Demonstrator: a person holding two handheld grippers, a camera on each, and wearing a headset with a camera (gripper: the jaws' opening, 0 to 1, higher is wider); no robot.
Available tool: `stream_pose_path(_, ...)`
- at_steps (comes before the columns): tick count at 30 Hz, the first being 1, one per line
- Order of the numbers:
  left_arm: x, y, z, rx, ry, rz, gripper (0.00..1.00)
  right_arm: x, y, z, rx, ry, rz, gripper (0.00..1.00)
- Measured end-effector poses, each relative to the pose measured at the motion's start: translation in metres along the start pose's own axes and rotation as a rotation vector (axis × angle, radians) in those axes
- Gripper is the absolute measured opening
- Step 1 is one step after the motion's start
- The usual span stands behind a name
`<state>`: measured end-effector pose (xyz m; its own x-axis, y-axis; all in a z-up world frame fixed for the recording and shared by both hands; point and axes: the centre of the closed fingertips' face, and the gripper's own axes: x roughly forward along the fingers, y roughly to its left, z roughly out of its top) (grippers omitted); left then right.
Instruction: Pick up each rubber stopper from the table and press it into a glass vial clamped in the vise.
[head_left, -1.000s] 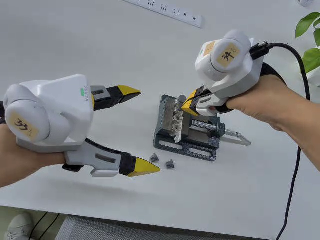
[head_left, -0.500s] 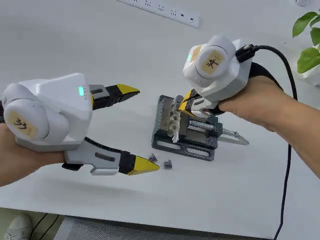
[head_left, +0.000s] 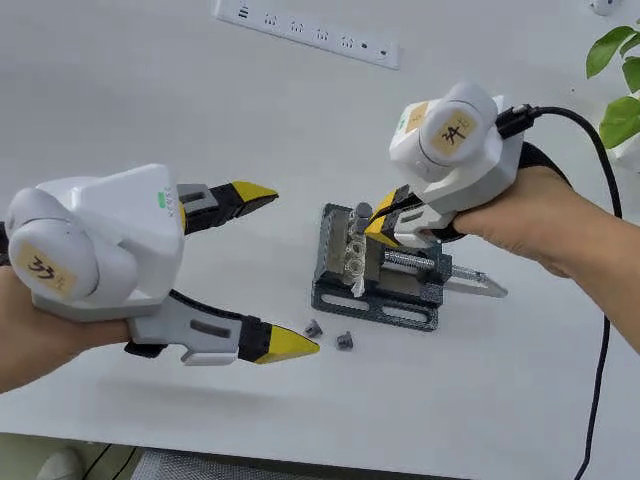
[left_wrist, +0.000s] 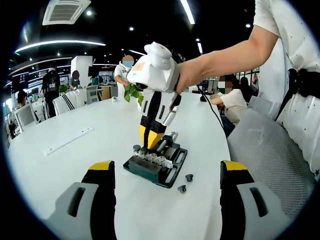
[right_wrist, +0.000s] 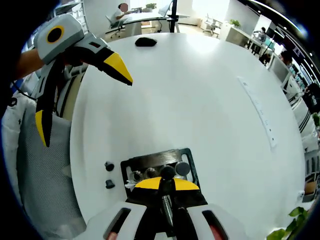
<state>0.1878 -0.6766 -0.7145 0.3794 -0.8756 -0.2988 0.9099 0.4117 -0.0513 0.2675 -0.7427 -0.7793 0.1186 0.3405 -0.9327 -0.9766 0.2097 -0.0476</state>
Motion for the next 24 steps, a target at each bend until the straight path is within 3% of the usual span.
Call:
stream_pose_path(16, -0.005, 0.001, -0.003, 0.018, 0.048, 0.007, 0.87, -0.027, -0.006, 0.001, 0.11, -0.166, -0.022, 0.14)
stream_pose_path(24, -0.01, 0.002, -0.004, 0.018, 0.067, 0.016, 0.89, -0.038, -0.001, -0.004, 0.146, -0.233, -0.022, 0.22)
